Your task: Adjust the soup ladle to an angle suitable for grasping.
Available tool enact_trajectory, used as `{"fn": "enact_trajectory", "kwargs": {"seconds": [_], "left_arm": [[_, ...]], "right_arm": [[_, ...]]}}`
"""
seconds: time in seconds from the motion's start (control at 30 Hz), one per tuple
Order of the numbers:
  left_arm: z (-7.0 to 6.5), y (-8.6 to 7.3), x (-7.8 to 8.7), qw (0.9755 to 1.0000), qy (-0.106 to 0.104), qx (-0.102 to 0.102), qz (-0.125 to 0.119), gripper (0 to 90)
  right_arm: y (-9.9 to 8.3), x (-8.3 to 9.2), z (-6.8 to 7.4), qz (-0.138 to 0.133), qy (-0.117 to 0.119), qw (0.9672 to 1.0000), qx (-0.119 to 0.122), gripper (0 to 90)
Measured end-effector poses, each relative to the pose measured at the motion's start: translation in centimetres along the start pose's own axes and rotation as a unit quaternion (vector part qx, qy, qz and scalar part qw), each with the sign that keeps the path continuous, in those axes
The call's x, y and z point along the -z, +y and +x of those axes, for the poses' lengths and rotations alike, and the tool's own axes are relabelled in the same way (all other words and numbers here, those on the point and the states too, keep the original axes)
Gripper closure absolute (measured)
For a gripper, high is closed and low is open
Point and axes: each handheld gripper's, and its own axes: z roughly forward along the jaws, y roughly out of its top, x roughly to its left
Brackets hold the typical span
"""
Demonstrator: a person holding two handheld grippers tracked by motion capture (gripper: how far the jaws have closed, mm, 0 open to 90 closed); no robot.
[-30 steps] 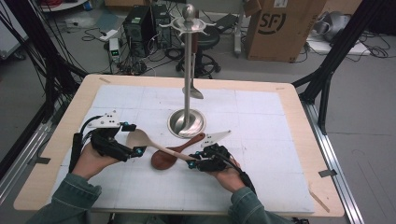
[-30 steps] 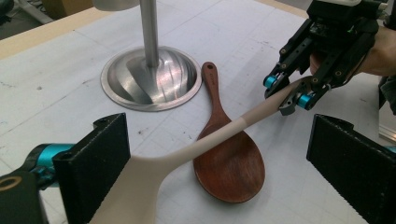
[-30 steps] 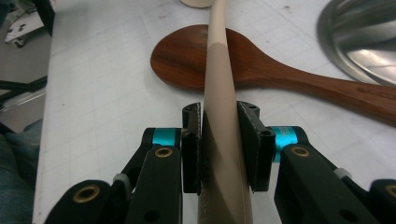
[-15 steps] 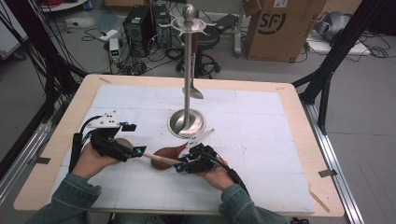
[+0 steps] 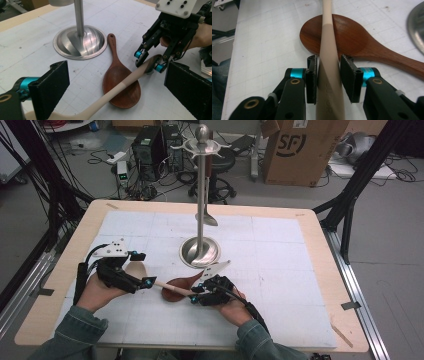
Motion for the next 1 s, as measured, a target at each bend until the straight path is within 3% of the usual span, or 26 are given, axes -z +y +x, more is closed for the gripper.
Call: {"fn": "enact_trajectory", "kwargs": {"seconds": [0.2, 0.3, 0.43, 0.5, 0.67, 1.0], "left_arm": [[-0.1, 0.0, -0.2, 1.0, -0.003, 0.0, 0.003, 6.6], [-0.1, 0.0, -0.3, 1.0, -0.005, -0.002, 0.004, 6.6], [-0.2, -0.1, -0.4, 0.9999, -0.006, -0.007, 0.009, 6.7], [-0.3, -0.1, -0.4, 0.9998, -0.007, -0.01, 0.013, 6.8], [-0.4, -0.2, -0.6, 0.9995, -0.006, -0.018, 0.027, 9.1], [-0.6, -0.4, -1.2, 0.9983, -0.017, -0.026, 0.049, 10.9]], "right_arm": [[-1.1, 0.9, 0.3, -0.004, -0.009, 0.9999, -0.001, 55.6], [-1.6, 1.3, 0.6, -0.002, -0.013, 0.9999, 0.01, 54.8], [-2.1, 1.3, 0.9, 0.015, -0.023, 0.9993, 0.024, 56.7], [-2.2, 1.3, 0.8, 0.018, -0.025, 0.9991, 0.029, 61.9], [-2.2, 1.4, 0.8, 0.014, -0.028, 0.9991, 0.027, 66.6], [-1.3, 2.5, 0.9, -0.023, -0.015, 0.9993, 0.025, 67.0]]}}
